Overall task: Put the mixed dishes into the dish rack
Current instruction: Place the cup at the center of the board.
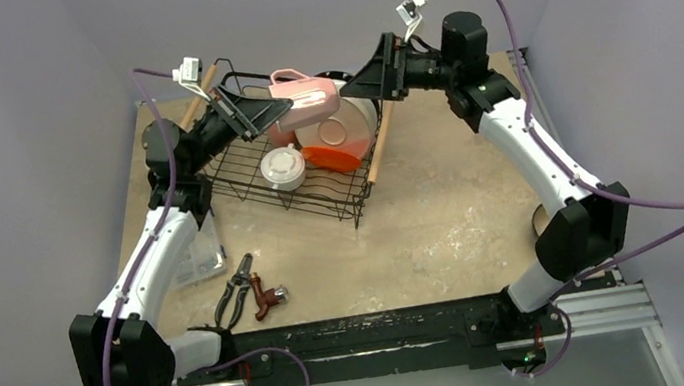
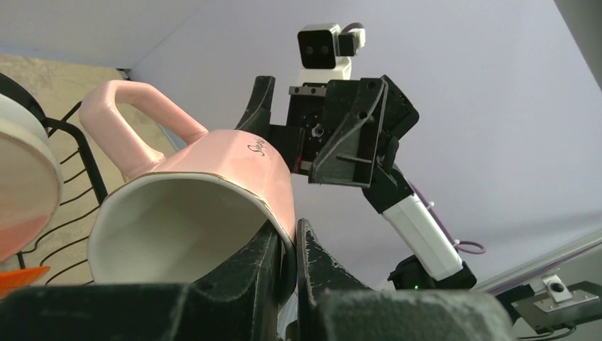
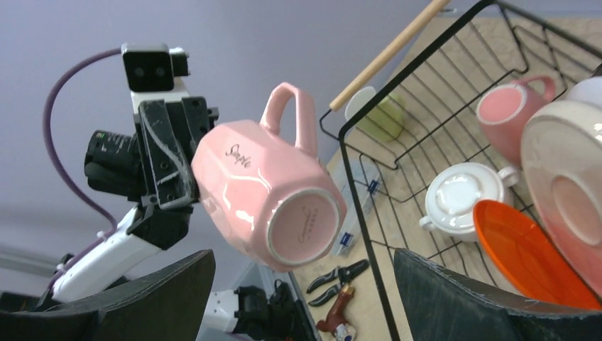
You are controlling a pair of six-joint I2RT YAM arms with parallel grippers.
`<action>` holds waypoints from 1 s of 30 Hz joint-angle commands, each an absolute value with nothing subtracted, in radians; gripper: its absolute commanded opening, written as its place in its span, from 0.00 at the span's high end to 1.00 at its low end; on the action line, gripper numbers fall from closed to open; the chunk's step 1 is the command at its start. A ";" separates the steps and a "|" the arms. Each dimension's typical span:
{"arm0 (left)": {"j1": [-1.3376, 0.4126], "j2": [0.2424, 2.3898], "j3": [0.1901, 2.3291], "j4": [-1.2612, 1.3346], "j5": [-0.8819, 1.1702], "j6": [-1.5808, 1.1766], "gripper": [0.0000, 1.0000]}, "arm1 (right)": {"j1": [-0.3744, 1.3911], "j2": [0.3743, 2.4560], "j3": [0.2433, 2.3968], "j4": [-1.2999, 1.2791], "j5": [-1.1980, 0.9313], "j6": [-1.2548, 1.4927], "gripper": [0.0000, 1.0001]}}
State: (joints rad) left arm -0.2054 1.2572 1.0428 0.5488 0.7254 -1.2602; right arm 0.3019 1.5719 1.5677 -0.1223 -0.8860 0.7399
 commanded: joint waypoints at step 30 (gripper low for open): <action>-0.770 0.932 1.244 -0.966 -0.018 -0.164 1.00 | 0.365 1.287 1.582 -0.514 -0.342 0.410 0.01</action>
